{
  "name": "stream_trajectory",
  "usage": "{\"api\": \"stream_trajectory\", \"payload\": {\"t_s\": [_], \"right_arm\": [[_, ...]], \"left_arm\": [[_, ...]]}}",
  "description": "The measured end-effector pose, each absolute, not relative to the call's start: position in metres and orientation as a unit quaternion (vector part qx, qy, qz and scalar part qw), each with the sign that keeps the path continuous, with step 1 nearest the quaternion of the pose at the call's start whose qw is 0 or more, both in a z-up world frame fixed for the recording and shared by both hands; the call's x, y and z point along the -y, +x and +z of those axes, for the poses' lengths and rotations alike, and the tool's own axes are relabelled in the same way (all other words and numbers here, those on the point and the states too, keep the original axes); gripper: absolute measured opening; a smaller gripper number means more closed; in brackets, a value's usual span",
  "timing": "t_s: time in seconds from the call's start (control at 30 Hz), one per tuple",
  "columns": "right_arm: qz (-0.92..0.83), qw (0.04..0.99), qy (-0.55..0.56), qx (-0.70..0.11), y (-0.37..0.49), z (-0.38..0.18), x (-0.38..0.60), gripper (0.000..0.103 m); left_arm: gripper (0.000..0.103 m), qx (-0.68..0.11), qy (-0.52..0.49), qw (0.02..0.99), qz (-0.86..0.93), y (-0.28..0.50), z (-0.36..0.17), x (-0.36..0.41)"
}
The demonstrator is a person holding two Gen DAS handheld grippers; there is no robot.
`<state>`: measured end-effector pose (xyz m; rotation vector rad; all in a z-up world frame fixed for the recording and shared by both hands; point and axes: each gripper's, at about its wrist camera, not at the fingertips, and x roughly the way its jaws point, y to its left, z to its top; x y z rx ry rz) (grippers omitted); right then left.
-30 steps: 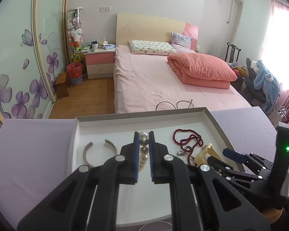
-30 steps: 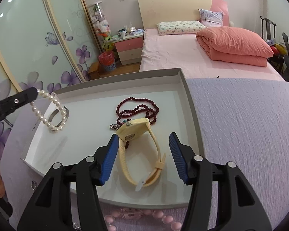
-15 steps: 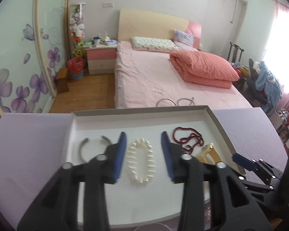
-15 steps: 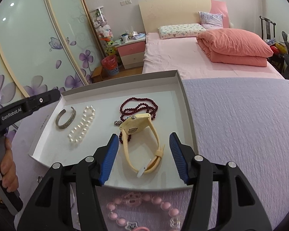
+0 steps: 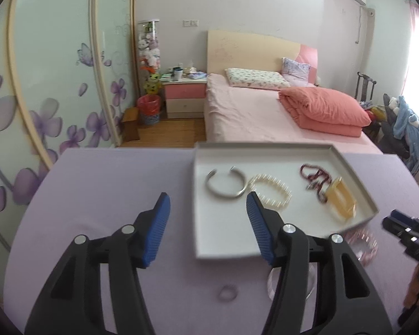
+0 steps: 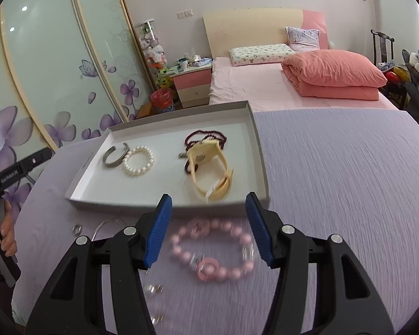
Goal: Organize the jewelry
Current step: 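Move both grippers back to the jewelry and grasp a pearl earring with the right gripper, then grasp the silver ring with the left gripper while the right gripper holds the earring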
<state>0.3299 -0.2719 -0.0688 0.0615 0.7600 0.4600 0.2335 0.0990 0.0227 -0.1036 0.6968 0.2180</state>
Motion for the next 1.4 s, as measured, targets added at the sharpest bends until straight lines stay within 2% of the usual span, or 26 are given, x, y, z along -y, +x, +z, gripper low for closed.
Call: {"api": "stream_trajectory", "payload": {"t_s": [0.27, 0.63, 0.77, 0.97, 1.13, 1.23, 1.4], "right_arm": [[0.238, 0.892, 0.018, -0.384, 0.274, -0.086, 0.268, 0.057], [0.239, 0.874, -0.027, -0.422, 0.242, -0.117, 0.250, 0.054], [0.232, 0.871, -0.045, -0.431, 0.238, -0.127, 0.241, 0.043], [0.218, 0.879, -0.075, -0.417, 0.233, -0.128, 0.235, 0.033], [0.214, 0.882, -0.085, -0.412, 0.232, -0.129, 0.231, 0.029], [0.216, 0.882, -0.090, -0.408, 0.230, -0.129, 0.228, 0.019], [0.217, 0.881, -0.083, -0.411, 0.231, -0.127, 0.229, 0.019]], "left_arm": [[0.062, -0.359, -0.074, 0.922, 0.128, 0.173, -0.005, -0.113], [0.073, -0.380, -0.070, 0.912, 0.138, 0.142, -0.026, -0.103], [0.073, -0.385, -0.063, 0.910, 0.139, 0.138, -0.030, -0.099], [0.073, -0.393, -0.062, 0.906, 0.141, 0.135, -0.036, -0.102], [0.073, -0.400, -0.056, 0.904, 0.139, 0.133, -0.041, -0.100], [0.073, -0.405, -0.050, 0.903, 0.137, 0.135, -0.044, -0.096], [0.073, -0.413, -0.044, 0.900, 0.131, 0.140, -0.047, -0.088]]}}
